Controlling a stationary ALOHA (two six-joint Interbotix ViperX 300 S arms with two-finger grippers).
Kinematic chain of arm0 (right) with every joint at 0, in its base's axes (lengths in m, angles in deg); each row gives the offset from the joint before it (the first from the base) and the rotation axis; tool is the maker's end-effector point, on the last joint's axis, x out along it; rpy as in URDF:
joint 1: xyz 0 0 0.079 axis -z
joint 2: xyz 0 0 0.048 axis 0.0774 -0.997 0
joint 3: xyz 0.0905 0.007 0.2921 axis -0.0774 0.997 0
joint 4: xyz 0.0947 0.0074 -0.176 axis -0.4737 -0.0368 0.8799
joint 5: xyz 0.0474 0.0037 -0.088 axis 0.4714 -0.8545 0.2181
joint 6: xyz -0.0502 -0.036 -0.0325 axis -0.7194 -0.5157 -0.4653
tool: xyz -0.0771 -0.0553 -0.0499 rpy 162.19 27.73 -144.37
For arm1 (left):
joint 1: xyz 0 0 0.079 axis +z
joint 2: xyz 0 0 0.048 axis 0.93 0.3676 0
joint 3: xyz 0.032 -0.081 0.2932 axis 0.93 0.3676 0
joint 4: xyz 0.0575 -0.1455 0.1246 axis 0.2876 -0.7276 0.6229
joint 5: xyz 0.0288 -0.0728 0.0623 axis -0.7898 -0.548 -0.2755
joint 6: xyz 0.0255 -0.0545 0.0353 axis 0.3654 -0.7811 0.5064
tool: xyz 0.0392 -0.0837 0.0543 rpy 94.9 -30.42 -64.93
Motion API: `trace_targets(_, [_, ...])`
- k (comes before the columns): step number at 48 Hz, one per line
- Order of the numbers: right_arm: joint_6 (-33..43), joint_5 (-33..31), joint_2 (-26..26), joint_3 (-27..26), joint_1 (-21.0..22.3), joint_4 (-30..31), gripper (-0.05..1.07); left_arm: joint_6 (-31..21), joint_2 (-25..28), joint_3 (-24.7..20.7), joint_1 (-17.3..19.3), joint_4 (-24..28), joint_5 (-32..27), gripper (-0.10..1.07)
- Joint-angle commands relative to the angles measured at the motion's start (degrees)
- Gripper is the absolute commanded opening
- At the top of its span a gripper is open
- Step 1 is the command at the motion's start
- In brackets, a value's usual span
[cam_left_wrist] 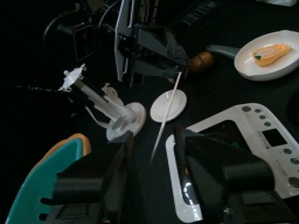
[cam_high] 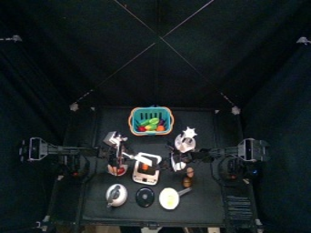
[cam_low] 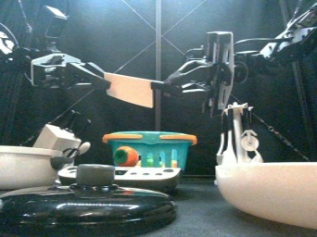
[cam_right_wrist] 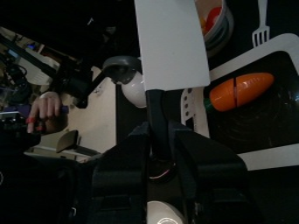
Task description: Grab cleaver with other hand
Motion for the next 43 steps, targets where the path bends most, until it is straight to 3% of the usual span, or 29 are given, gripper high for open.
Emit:
trace_targets(1, [-0.1, 0.5, 0.7, -1.1, 0.1, -0.4, 0.49, 0.0, 0.0, -1.3, 0.0, -0.1, 0.6, 0.72])
trace_targets(15, [-0.1, 0.4, 0.7, -1.1, 0.4, -0.4, 0.49, 0.0, 0.0, -0.9, -0.2, 0.0, 0.4, 0.43])
trace_targets(30, [-0.4, 0.1, 1.1, -1.0, 1.0, -0.6, 0.53, 0.0, 0.0, -0.4, -0.3, 0.1, 0.4, 0.43])
trace_targets(43, [-0.5, -0.4, 1.3, -0.9, 1.1, -0.6, 0.88, 0.0, 0.0, -0.2, -0.3, 0.1, 0.4, 0.42])
